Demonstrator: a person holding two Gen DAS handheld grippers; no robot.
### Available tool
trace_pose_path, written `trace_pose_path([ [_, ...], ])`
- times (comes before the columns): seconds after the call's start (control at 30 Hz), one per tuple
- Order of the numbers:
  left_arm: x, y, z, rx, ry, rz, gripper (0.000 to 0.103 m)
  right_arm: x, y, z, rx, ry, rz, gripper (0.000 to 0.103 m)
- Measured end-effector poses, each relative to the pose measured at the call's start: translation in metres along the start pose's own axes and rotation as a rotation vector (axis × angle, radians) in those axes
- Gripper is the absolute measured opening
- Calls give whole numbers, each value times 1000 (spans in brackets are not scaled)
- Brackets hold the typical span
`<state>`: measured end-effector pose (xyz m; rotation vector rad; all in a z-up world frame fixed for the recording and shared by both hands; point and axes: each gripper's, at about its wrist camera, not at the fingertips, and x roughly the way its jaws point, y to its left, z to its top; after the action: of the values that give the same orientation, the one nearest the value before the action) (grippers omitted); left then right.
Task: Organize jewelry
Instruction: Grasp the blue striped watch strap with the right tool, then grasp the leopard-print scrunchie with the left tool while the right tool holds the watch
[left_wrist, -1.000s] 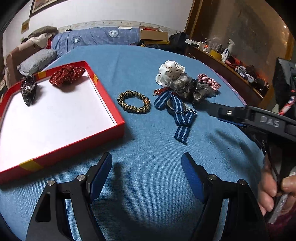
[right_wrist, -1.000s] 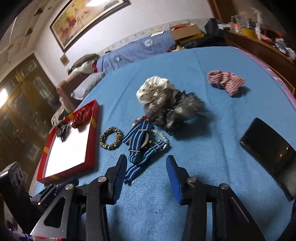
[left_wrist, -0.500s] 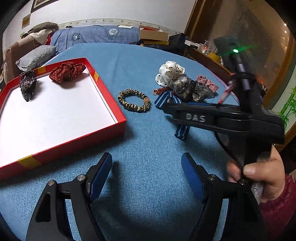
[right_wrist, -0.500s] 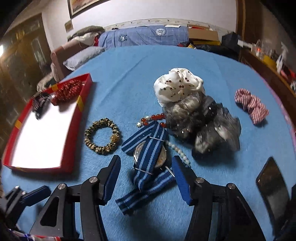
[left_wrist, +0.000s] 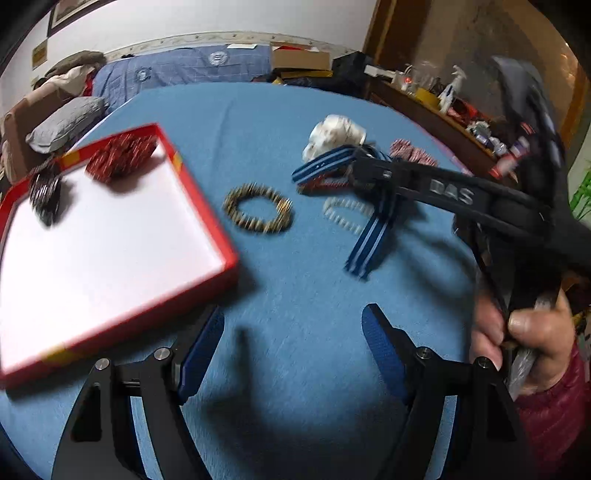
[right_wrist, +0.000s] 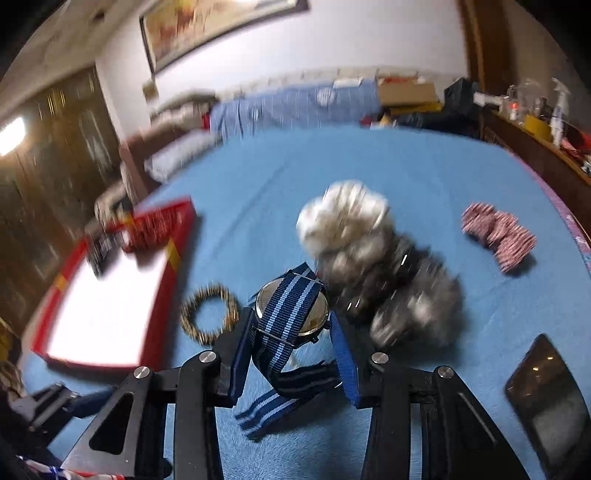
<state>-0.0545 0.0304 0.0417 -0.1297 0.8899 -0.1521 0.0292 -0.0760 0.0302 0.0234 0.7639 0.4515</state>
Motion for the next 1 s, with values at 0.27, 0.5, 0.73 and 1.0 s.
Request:
trace_pose_path([
  [0.27, 29, 2, 71, 79, 65, 34, 76, -38, -48, 10, 184, -138, 50, 44],
  [0.5, 79, 3, 96, 139, 142, 125, 76, -46, -45, 9, 198, -165, 84, 45],
  [0.73, 102, 17, 102, 95, 189, 131, 76, -44, -45, 10, 205, -157, 111, 45],
  [1.0, 97, -3, 81, 131, 171, 104, 42, -43, -48, 11, 217, -154, 120, 45],
])
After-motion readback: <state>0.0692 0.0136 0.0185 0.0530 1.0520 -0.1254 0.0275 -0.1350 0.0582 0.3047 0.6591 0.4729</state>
